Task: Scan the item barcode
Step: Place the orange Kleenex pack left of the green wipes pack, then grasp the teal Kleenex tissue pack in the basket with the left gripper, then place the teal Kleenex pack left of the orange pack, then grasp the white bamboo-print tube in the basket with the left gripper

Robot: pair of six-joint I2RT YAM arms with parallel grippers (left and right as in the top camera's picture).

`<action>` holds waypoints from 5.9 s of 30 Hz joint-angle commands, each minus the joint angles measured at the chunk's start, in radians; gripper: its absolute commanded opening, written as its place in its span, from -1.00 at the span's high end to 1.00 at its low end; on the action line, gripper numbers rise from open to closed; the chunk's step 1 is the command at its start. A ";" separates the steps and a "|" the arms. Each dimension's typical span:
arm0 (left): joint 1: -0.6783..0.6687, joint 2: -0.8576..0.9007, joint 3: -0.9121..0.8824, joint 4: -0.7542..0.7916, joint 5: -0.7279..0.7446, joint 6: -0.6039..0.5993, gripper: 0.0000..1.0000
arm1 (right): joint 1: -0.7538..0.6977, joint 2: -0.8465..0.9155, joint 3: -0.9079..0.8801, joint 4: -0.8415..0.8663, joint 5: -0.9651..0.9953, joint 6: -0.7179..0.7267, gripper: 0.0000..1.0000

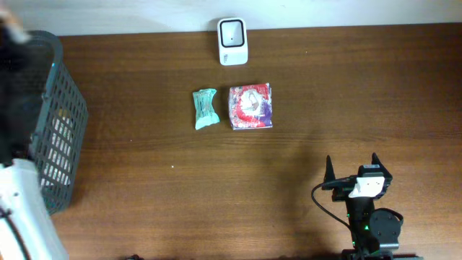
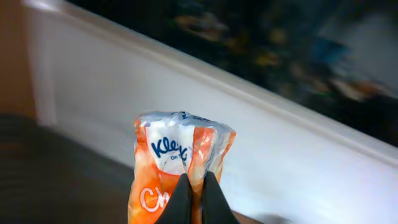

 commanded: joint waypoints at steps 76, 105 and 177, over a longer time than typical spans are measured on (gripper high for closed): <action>0.388 0.818 0.548 -1.268 -0.265 -0.011 1.00 | 0.006 -0.005 -0.007 -0.004 0.009 -0.007 -0.97; -0.430 0.764 0.698 -0.916 -0.309 0.315 1.00 | 0.006 -0.005 -0.007 -0.004 0.009 -0.007 -0.97; 0.302 0.947 0.307 -0.874 -0.035 0.689 0.67 | 0.006 -0.005 -0.007 -0.004 0.009 -0.007 -0.97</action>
